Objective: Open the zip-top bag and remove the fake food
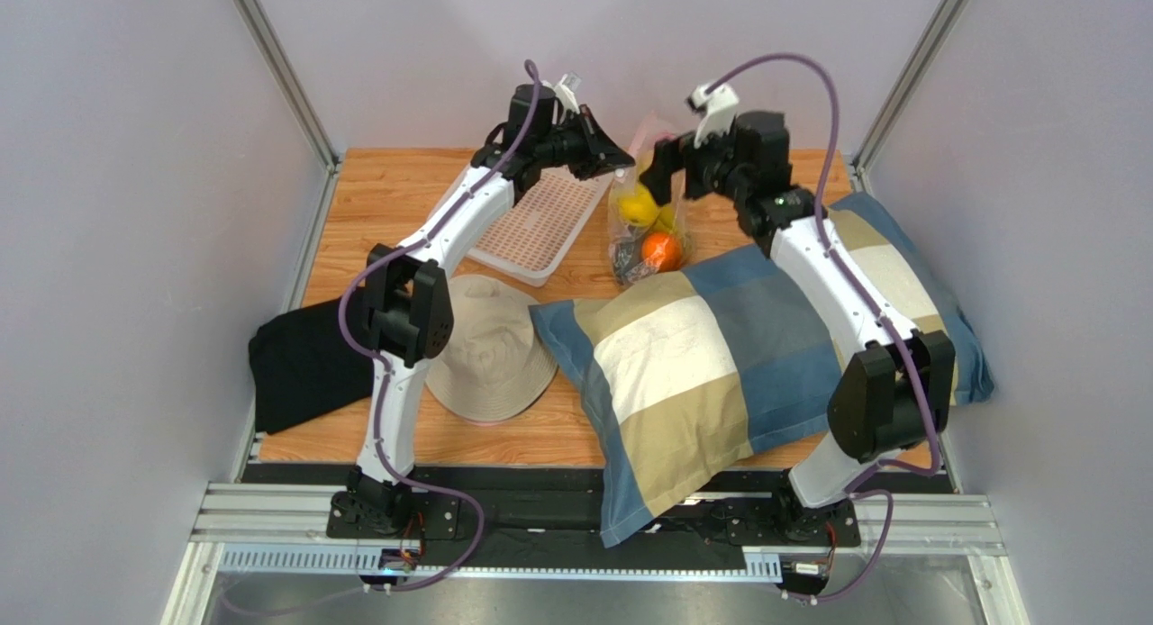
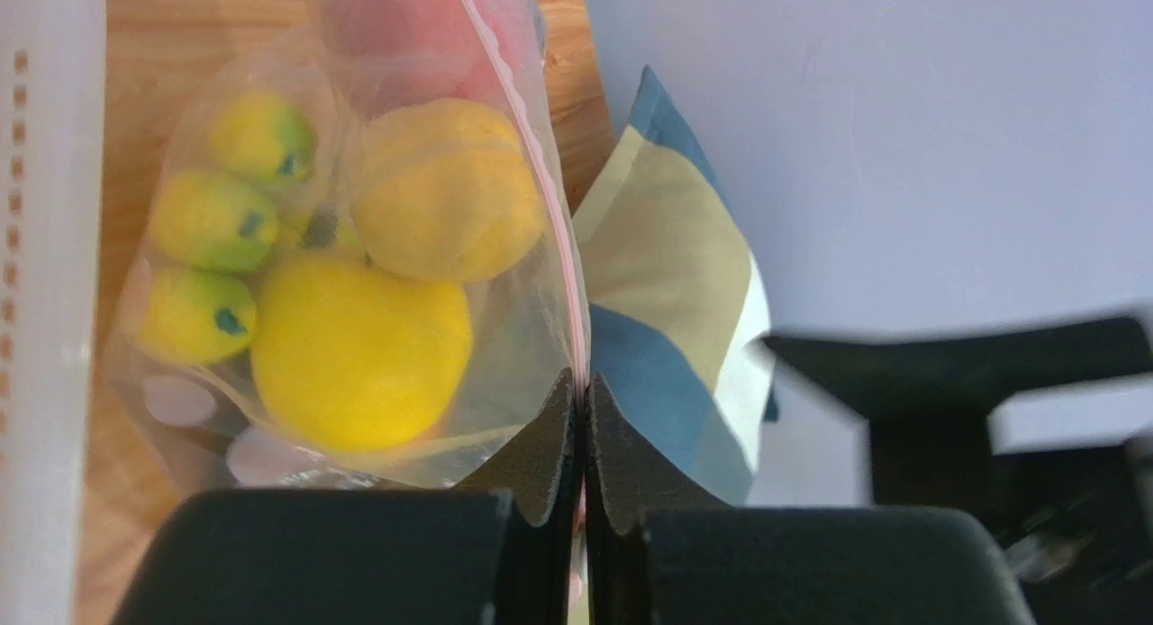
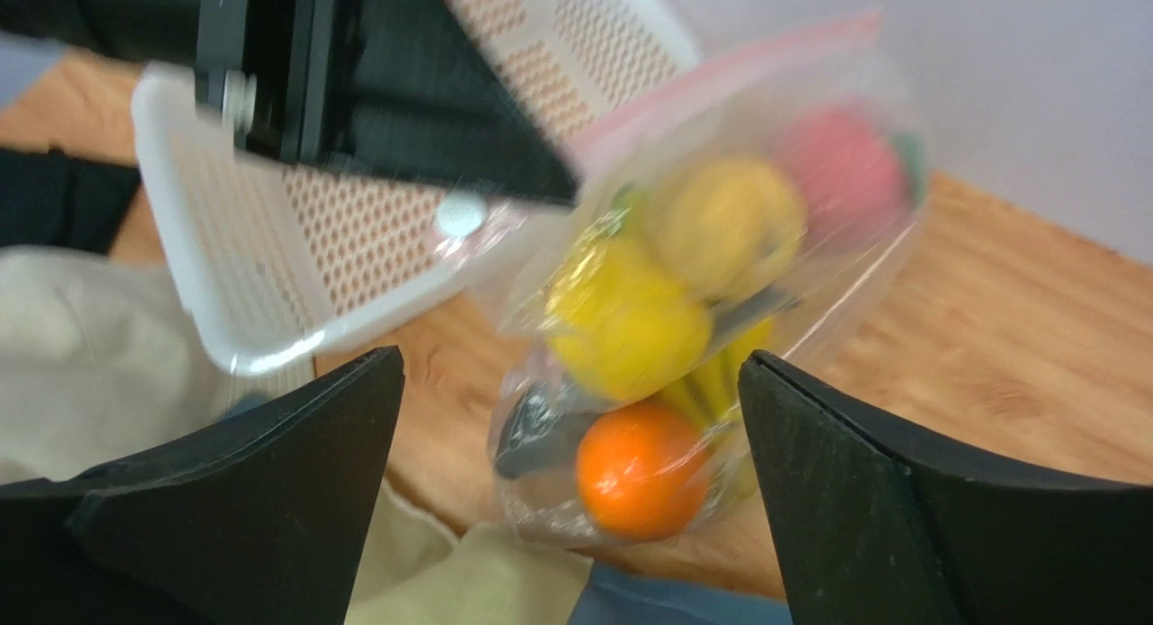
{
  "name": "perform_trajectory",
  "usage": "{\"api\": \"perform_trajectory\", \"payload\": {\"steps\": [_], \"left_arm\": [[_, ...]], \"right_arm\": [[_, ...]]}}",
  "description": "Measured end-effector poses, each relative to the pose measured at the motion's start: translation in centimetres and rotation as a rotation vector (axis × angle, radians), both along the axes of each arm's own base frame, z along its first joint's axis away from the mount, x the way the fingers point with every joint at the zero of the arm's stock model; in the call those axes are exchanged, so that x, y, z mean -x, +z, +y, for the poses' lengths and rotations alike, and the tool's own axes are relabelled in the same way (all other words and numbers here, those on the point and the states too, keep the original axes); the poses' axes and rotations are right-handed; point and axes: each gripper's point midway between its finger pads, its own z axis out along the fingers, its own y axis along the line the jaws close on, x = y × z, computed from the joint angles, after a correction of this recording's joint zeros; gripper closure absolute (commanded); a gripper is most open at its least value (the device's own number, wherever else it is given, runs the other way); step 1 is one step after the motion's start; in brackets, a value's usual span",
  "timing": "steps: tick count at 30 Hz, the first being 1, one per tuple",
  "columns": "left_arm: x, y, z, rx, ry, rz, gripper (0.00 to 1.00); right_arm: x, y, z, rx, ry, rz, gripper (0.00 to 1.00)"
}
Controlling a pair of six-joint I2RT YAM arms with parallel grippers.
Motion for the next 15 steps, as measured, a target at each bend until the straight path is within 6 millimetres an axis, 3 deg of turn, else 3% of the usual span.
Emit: {"api": "perform_trajectory", "payload": {"steps": [3, 7, 9, 15], "left_arm": [[0.6, 0.6, -0.6, 0.008, 0.094, 0.097, 1.00], [2.2, 1.2, -2.0, 0.036, 0.172, 0.233, 1.00], [2.9, 1.0, -2.7, 0.048, 0.194, 0.296, 1.00], [3.1, 0.4, -2.7, 0.072, 0.270, 0.409, 1.00]], "right_arm": [[2.0, -3.4, 1.4, 0.041, 0.057, 0.003, 0.06], [2.6, -5.0, 1.0, 0.055, 0.084, -0.087, 0.14], [2.5, -4.9, 0.9, 0.054, 0.082, -0.119, 0.22], [1.8, -2.5, 2.2, 0.006, 0.088, -0.260, 0.31]]}}
